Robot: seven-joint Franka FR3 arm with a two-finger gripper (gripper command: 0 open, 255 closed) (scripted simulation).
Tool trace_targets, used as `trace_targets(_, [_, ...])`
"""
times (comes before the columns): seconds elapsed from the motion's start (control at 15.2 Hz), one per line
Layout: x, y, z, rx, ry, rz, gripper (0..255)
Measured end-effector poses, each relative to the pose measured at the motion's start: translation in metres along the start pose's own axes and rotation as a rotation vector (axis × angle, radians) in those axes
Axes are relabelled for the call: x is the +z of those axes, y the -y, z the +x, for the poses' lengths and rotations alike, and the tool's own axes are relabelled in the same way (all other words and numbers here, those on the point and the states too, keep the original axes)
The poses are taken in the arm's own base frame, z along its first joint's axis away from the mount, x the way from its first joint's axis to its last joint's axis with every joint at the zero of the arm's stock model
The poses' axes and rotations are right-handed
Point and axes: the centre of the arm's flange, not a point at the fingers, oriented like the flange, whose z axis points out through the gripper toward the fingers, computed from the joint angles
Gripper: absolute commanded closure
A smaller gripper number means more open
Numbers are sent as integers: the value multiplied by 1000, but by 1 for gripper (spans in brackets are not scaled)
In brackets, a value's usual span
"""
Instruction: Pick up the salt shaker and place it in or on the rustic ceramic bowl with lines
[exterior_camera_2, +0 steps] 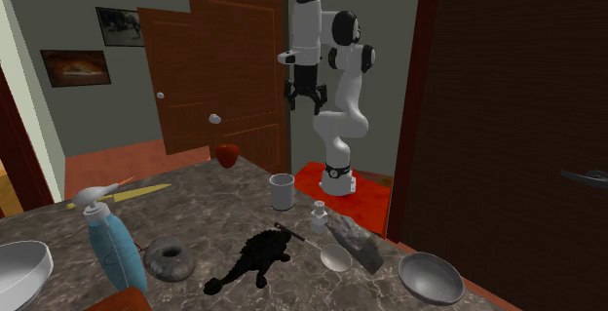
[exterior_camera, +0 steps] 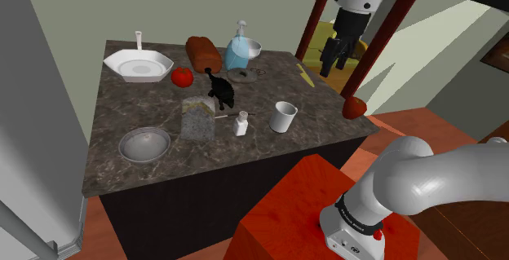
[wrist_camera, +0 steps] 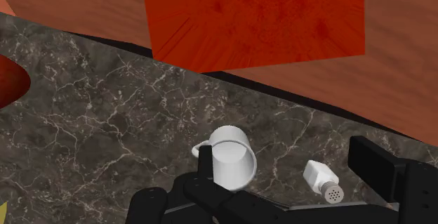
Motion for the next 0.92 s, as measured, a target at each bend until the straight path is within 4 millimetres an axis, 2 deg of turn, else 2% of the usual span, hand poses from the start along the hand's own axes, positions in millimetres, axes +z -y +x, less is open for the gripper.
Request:
trace_targets(0.13, [4,3,3,2,-2,2,0])
trace_targets(0.26, [18,14,12,7,-7,7,0])
trace_targets(0.92, [98,75,82,44,-48,43,0])
